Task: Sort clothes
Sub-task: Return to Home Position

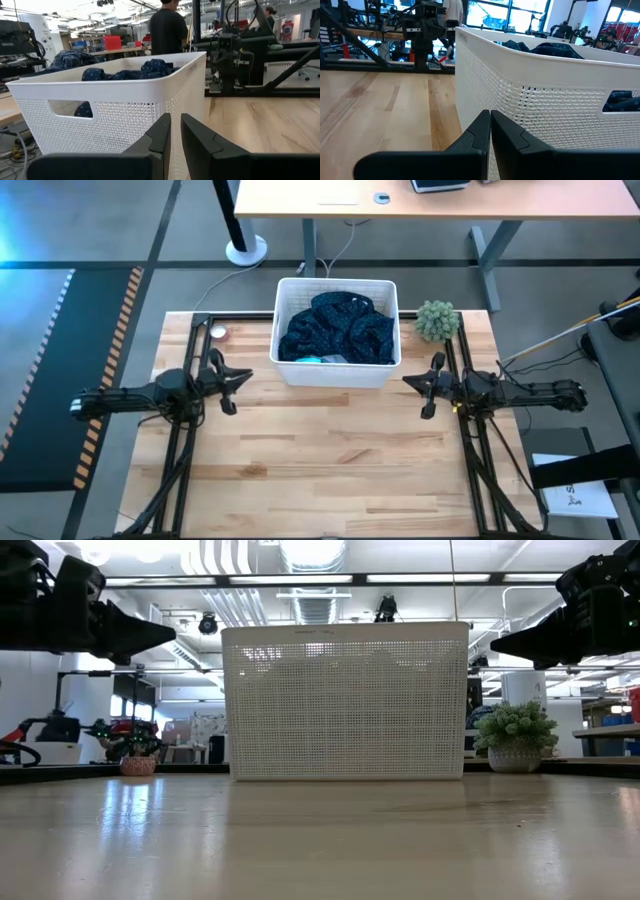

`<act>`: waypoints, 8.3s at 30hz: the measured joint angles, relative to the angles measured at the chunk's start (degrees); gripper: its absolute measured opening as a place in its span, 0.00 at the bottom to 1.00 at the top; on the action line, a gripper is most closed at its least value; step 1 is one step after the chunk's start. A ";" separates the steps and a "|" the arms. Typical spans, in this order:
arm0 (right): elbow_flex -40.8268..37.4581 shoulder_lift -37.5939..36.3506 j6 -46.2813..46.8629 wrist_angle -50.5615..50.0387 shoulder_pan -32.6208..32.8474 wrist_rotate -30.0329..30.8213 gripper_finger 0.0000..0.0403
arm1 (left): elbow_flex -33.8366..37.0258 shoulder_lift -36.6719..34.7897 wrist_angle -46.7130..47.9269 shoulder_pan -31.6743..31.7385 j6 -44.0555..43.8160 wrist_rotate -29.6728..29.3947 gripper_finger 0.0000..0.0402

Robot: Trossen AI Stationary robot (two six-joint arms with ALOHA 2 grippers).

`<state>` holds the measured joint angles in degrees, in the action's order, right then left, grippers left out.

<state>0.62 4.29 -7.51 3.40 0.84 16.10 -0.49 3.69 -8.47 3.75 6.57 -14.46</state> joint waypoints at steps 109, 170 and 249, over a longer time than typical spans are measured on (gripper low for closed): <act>0.00 0.04 0.00 -0.02 0.00 -0.01 0.00 | 0.02 -3.33 -2.85 0.10 0.01 0.00 0.07; 0.00 0.04 0.00 -0.02 -0.01 -0.01 0.00 | 0.02 14.96 -2.88 0.09 0.00 0.00 0.07; 0.02 0.04 0.00 -0.02 -0.02 -0.02 0.00 | 0.02 19.11 -2.86 0.09 0.00 0.00 0.07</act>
<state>0.64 4.34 -7.51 3.38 0.82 16.08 -0.47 22.81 -11.33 3.84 6.57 -14.46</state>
